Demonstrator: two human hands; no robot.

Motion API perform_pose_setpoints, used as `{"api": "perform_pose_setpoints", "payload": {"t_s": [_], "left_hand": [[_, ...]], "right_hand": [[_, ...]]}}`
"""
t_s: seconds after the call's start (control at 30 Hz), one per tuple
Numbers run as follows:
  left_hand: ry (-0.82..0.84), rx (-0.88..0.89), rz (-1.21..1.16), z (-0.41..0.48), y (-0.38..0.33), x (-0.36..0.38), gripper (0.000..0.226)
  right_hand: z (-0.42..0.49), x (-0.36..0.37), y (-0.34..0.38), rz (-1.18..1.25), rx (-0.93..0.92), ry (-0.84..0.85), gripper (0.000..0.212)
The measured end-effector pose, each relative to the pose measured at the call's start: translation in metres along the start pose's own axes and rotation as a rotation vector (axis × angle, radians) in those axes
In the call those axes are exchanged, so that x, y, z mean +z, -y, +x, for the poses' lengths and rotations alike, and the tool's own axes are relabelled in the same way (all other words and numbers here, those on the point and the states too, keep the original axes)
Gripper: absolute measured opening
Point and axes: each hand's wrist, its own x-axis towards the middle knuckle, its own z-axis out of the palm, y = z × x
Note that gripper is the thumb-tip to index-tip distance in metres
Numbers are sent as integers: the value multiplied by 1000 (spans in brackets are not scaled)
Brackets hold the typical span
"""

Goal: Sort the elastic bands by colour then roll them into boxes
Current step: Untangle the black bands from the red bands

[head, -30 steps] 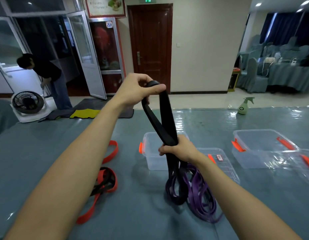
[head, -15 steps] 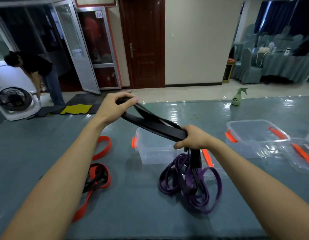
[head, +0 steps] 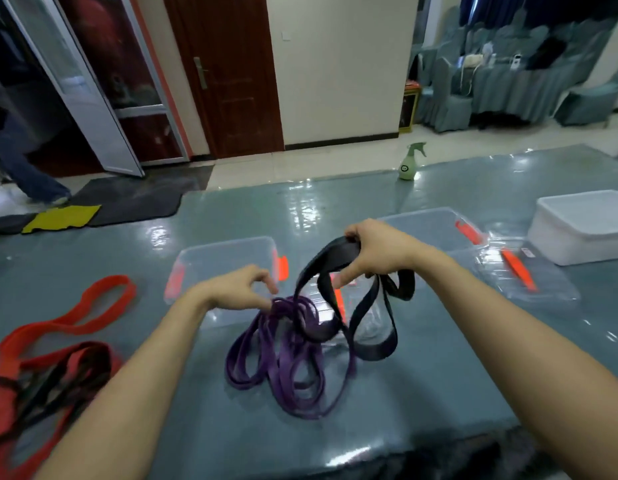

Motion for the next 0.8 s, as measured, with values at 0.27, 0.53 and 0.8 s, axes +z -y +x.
{"api": "perform_pose_setpoints", "payload": {"t_s": [0.27,0.53,0.8], "left_hand": [[-13,259,-734,123,-200,180,99],[-212,205,-763,191,-328,300,79],[-136,-30,-715,251,-392,318,14]], "right_hand": [[-43,-59,-148,275,12,41,67],[-101,-32,-313,885,366,-236,50],[-98,-63,-395,805,554,-317,77]]}}
